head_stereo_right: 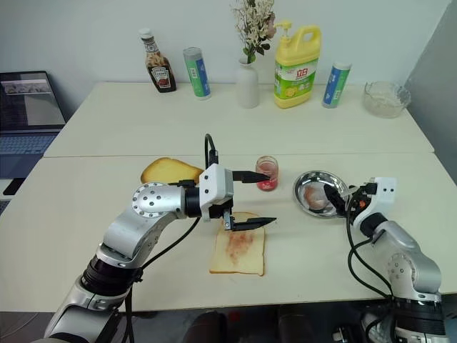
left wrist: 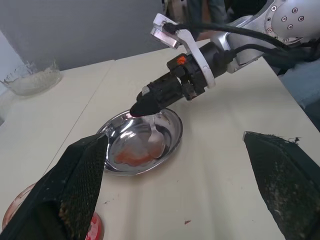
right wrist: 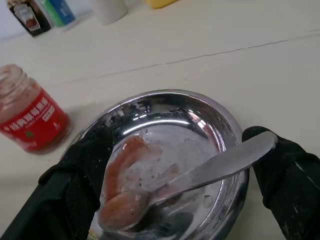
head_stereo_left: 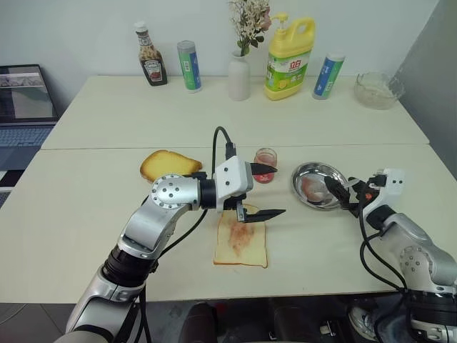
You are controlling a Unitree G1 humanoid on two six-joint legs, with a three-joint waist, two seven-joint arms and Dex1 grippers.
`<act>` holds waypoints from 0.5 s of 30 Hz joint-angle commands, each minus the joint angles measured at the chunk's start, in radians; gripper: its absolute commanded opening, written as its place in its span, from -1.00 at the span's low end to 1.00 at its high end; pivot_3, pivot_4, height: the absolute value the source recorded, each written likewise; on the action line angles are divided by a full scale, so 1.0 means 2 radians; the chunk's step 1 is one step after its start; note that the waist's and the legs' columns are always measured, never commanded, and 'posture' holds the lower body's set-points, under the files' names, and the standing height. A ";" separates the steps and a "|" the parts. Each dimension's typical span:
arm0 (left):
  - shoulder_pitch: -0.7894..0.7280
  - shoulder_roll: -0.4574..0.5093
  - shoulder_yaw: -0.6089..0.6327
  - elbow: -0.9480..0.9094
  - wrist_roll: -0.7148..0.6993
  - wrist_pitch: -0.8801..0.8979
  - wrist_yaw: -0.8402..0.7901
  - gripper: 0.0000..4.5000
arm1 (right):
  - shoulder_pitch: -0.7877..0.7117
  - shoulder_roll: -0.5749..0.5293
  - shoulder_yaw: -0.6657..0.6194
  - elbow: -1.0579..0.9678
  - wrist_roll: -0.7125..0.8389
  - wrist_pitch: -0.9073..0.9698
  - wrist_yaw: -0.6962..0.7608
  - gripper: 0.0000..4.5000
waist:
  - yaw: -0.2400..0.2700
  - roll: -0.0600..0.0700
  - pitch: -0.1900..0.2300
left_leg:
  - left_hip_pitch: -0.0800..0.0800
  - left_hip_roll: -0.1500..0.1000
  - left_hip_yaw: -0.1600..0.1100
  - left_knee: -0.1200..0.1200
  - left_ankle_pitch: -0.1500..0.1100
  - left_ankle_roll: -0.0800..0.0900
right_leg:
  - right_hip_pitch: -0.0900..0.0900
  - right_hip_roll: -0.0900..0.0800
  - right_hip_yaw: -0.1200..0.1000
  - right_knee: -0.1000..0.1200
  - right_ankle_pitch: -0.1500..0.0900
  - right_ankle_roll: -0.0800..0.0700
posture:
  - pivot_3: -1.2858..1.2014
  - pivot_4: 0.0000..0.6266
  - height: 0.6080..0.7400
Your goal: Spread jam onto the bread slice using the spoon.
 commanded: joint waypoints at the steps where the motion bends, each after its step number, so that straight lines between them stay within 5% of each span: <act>1: -0.007 -0.003 0.005 -0.011 0.001 -0.009 0.002 1.00 | 0.002 -0.014 0.005 -0.010 -0.044 -0.042 0.020 0.98 | 0.000 0.000 0.000 | 0.000 0.000 0.000 0.000 0.000 0.000 | 0.000 0.000 0.000 0.000 0.000 0.000 | 0.03 -0.52 1.00; 7: -0.007 -0.003 0.006 -0.009 0.002 -0.011 0.003 1.00 | 0.007 0.001 -0.004 0.004 -0.102 -0.109 0.013 0.98 | 0.001 0.000 0.000 | 0.000 0.000 0.000 0.000 0.000 0.000 | 0.000 0.000 0.000 0.000 0.000 0.000 | 0.03 -0.52 1.00; 15: -0.010 -0.005 0.009 -0.003 0.005 -0.016 0.007 1.00 | -0.011 0.043 -0.053 -0.016 -0.040 -0.094 0.010 0.98 | 0.003 0.000 0.000 | 0.000 0.000 0.000 0.000 0.000 0.000 | 0.000 0.000 0.000 0.000 0.000 0.000 | 0.03 -0.52 1.00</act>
